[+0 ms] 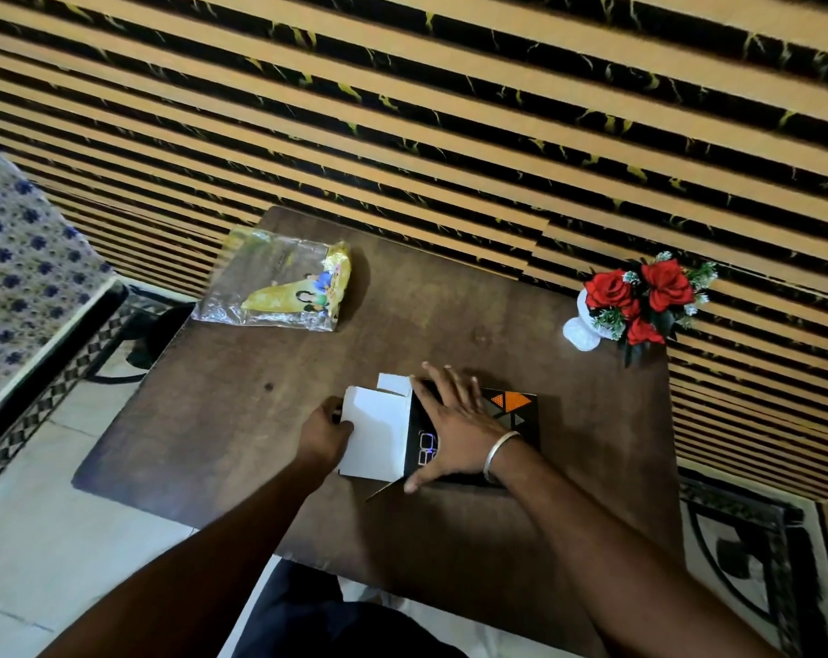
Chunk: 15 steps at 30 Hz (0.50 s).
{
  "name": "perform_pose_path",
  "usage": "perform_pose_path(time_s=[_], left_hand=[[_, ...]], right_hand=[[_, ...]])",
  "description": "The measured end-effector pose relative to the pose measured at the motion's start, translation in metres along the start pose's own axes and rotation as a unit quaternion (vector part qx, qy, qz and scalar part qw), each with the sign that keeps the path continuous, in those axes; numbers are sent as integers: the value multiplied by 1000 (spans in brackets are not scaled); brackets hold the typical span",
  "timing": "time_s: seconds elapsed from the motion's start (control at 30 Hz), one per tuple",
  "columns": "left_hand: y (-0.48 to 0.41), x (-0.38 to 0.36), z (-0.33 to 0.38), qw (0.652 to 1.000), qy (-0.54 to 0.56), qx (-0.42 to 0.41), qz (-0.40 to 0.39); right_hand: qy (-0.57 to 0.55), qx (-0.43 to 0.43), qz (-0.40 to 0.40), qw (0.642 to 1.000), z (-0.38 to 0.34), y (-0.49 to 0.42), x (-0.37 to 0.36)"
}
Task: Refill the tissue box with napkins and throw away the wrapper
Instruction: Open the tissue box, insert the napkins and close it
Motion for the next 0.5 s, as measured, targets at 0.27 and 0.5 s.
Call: perform_pose_path(time_s=[0.27, 0.5], left_hand=[[-2, 2, -6, 1000, 6, 7, -16], [-4, 7, -15, 999, 35, 16, -7]], right_hand=[[47, -14, -8, 999, -15, -7, -7], [34, 2, 44, 998, -12, 1, 0]])
Point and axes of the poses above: each hand's wrist, its own y-axis away from the middle knuckle, its own x-axis out of the back of the hand, z = x × y, the point moved 2 cm from there along -y, towards the middle knuckle, and after that the axes turned 9 degrees about -x, right-handed, at the moved point
